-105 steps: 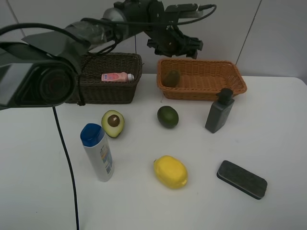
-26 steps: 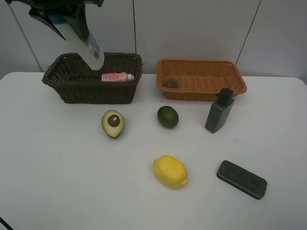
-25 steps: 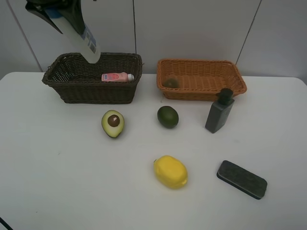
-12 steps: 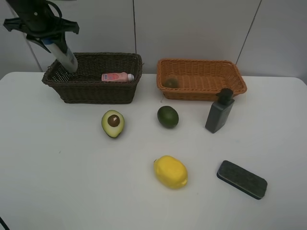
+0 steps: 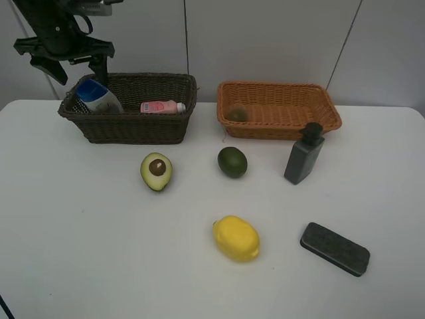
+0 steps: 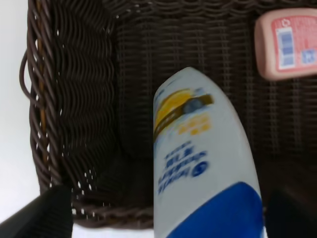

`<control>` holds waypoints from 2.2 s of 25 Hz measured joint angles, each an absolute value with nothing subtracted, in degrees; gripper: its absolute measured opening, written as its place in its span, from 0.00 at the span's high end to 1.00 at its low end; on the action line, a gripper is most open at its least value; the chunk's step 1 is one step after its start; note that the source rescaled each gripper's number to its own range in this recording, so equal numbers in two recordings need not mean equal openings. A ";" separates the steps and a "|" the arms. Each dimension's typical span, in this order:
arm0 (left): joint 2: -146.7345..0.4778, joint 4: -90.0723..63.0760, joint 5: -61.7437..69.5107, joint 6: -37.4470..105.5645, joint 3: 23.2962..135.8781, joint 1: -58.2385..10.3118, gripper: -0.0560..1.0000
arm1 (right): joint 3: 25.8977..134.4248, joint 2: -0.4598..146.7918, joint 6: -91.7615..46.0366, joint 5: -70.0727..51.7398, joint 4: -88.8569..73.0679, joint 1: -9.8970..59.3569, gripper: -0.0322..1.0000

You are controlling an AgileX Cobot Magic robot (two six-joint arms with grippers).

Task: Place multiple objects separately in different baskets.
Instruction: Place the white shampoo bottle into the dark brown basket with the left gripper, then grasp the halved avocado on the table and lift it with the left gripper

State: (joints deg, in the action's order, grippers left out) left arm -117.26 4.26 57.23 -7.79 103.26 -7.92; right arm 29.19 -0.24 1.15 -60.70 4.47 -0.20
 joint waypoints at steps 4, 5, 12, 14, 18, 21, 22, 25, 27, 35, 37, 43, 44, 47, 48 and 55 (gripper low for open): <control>-117.19 1.27 67.59 -7.55 111.76 -8.02 0.00 | 29.19 -0.24 1.15 -60.70 4.47 -0.20 0.02; -116.98 0.00 68.24 -7.37 113.46 -8.02 0.00 | 29.19 -0.24 1.15 -60.70 4.47 -0.20 0.02; -112.62 -10.54 68.59 -7.57 113.38 -10.08 0.00 | 29.19 -0.24 1.15 -60.70 4.47 -0.20 0.02; -111.29 -11.33 68.59 -7.57 111.58 -13.21 0.00 | 29.19 -0.24 1.15 -60.70 4.47 -0.20 0.02; -110.47 -8.73 68.49 -10.72 106.22 -20.34 0.00 | 29.19 -0.24 1.15 -60.70 4.47 -0.20 0.02; -110.77 -3.29 68.47 -15.63 101.51 -25.00 0.00 | 29.19 -0.24 1.15 -60.70 4.47 -0.20 0.02; -111.11 -1.87 68.47 -16.84 99.92 -26.58 0.00 | 29.19 -0.24 1.15 -60.70 4.47 -0.20 0.02; -112.85 1.96 68.53 -21.56 95.92 -30.61 0.00 | 29.19 -0.24 1.15 -60.70 4.47 -0.20 0.02; -114.97 2.94 68.38 -24.94 94.66 -32.07 0.00 | 29.19 -0.24 1.15 -60.70 4.47 -0.20 0.02; -124.19 3.89 65.54 -29.53 94.36 -32.25 0.00 | 29.19 -0.24 1.15 -60.70 4.47 -0.20 0.02; -126.08 3.89 64.51 -29.65 94.36 -32.25 0.00 | 29.19 -0.24 1.15 -60.70 4.47 -0.20 0.02; -130.21 5.03 61.36 -29.77 94.36 -32.25 0.00 | 29.19 -0.24 1.15 -60.70 4.47 -0.20 0.02; -130.65 5.20 60.80 -29.77 94.36 -32.25 0.00 | 29.19 -0.24 1.15 -60.70 4.47 -0.20 0.02; -131.64 5.41 59.12 -29.78 94.36 -32.25 0.00 | 29.19 -0.24 1.15 -60.70 4.47 -0.20 0.02; -132.03 5.41 58.57 -29.83 94.49 -32.25 0.00 | 29.19 -0.24 1.15 -60.70 4.47 -0.20 0.02; -133.23 5.35 58.14 -30.00 94.72 -32.31 0.02 | 29.19 -0.24 1.15 -60.70 4.47 -0.20 0.02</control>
State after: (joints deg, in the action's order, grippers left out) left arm -133.23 5.35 58.14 -30.00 94.72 -32.31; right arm 29.19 -0.24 1.15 -60.70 4.47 -0.20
